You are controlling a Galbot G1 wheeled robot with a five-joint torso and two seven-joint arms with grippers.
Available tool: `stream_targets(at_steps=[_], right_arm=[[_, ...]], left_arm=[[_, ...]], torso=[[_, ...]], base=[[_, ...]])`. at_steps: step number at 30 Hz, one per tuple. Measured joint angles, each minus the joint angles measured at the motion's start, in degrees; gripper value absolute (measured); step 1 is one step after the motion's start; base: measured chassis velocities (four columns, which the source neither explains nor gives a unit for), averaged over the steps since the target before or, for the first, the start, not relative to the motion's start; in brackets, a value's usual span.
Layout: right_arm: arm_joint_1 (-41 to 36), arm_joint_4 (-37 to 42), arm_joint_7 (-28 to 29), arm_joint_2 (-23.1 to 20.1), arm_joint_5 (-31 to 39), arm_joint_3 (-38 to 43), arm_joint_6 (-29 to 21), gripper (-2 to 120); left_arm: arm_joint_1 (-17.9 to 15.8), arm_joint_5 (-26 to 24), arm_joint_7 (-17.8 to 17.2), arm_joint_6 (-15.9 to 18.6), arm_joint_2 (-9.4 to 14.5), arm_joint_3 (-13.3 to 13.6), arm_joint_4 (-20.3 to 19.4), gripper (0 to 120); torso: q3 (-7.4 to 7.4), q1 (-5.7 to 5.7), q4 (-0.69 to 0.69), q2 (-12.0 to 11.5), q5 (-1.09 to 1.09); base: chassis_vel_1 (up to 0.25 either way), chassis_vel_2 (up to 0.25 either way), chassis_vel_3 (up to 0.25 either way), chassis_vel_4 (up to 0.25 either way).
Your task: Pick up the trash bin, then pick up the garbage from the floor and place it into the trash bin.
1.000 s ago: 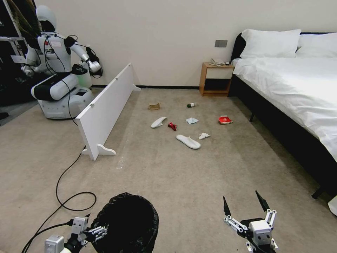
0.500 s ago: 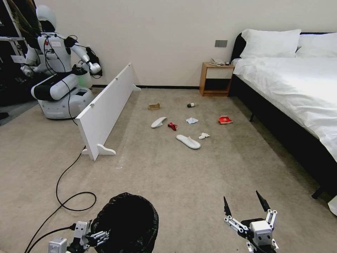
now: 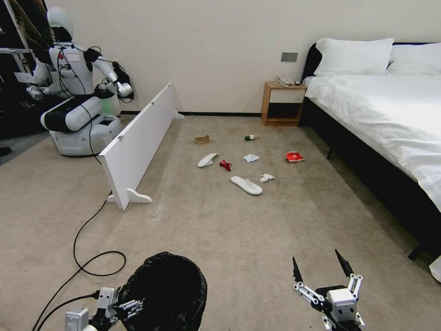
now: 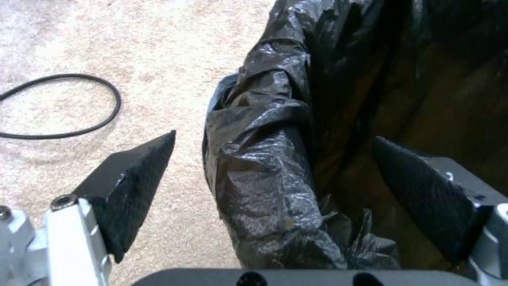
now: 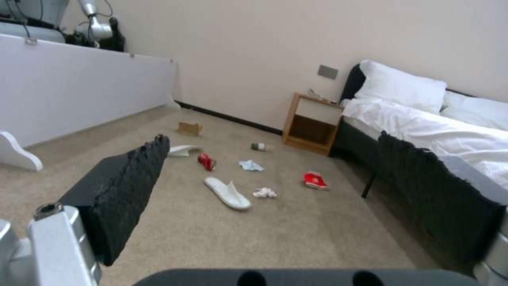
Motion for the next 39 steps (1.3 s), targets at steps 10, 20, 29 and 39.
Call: stream_targets(at_steps=[10, 20, 29, 39], right_arm=[[0.0, 0.0, 0.0, 0.2, 0.0, 0.0, 0.0, 100], [0.0, -0.1, 0.0, 0.3, -0.1, 0.0, 0.0, 100], [-0.2, 0.0, 0.0, 0.3, -0.2, 0.1, 0.0, 100], [-0.4, 0.3, 0.0, 0.4, -0.7, 0.2, 0.0, 100]], left_arm=[[-0.9, -1.2, 0.9, 0.8, 0.5, 0.2, 1.3, 65], [-0.9, -1.2, 1.0, 0.7, 0.5, 0.4, 2.0, 26], [-0.6, -0.9, 1.5, 0.7, 0.4, 0.5, 2.4, 7], [-0.3, -1.4, 1.6, -1.6, -0.9, 0.6, 2.5, 7]], torso=[[-0.01, 0.0, 0.01, 0.0, 0.03], [-0.01, 0.0, 0.0, 0.0, 0.02], [-0.02, 0.0, -0.01, 0.0, 0.02], [0.01, 0.0, 0.0, 0.0, -0.02]], base=[[0.0, 0.0, 0.0, 0.0], [0.0, 0.0, 0.0, 0.0], [0.0, 0.0, 0.0, 0.0], [0.0, 0.0, 0.0, 0.0]])
